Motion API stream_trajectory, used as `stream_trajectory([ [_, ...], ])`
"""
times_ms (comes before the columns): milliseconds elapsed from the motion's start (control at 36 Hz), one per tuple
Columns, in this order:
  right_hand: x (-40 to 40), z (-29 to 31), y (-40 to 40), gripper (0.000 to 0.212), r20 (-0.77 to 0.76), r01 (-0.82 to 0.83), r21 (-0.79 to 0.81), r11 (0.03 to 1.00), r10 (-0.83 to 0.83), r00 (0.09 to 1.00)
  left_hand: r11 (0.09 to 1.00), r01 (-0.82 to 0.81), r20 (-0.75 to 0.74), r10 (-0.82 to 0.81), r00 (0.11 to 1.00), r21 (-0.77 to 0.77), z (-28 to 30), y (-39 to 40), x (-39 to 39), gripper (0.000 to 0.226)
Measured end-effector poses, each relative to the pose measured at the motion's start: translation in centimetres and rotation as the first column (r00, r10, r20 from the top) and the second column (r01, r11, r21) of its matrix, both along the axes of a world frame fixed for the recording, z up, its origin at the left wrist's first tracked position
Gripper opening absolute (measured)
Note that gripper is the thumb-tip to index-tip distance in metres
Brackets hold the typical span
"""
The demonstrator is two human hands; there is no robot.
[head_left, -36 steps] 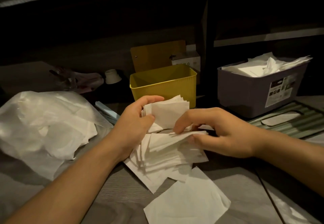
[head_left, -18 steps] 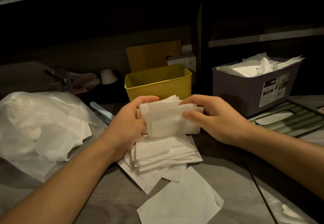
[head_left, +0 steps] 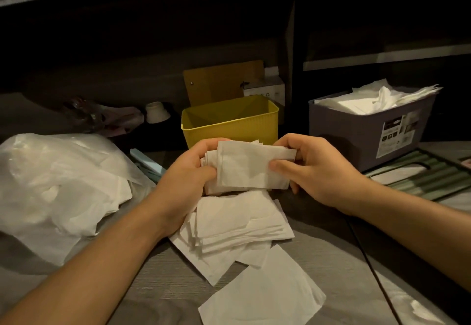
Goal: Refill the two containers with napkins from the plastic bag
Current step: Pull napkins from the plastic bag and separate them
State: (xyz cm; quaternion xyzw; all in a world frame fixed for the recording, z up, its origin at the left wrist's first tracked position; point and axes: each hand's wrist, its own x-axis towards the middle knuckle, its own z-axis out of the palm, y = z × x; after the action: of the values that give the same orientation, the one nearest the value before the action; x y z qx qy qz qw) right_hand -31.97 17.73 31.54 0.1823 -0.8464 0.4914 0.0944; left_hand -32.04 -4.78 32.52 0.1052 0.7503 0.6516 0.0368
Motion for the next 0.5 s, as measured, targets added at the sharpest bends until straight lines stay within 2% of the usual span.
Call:
stream_trajectory([
  [111,-0.25,-0.29,-0.58,0.011,-0.074,0.033,0.115,0.993,-0.024,0.997,1.000,-0.023,-0.006,0.023,1.000,0.013,0.04,0.14,0.18,0.027],
  [194,-0.39,-0.39,-0.98,0.019,-0.088,0.024,0.149,0.989,-0.011,0.996,1.000,-0.013,-0.016,0.013,1.000,-0.002,0.18,0.22,0.47,0.043],
  [250,-0.40,-0.49,-0.98,0.024,-0.086,0.024,0.128,0.991,-0.013,0.996,1.000,-0.005,-0.042,0.005,0.999,-0.019,0.26,0.31,0.60,0.043],
  [361,-0.49,-0.51,-0.43,0.014,-0.063,0.072,-0.010,0.997,-0.072,0.995,0.999,-0.024,-0.026,0.023,0.999,-0.026,0.25,0.29,0.44,0.026],
  [500,-0.59,-0.54,-0.40,0.008,-0.032,0.097,-0.014,0.995,-0.097,0.995,0.999,0.040,-0.010,-0.040,0.999,-0.028,0.03,-0.05,0.18,0.044],
])
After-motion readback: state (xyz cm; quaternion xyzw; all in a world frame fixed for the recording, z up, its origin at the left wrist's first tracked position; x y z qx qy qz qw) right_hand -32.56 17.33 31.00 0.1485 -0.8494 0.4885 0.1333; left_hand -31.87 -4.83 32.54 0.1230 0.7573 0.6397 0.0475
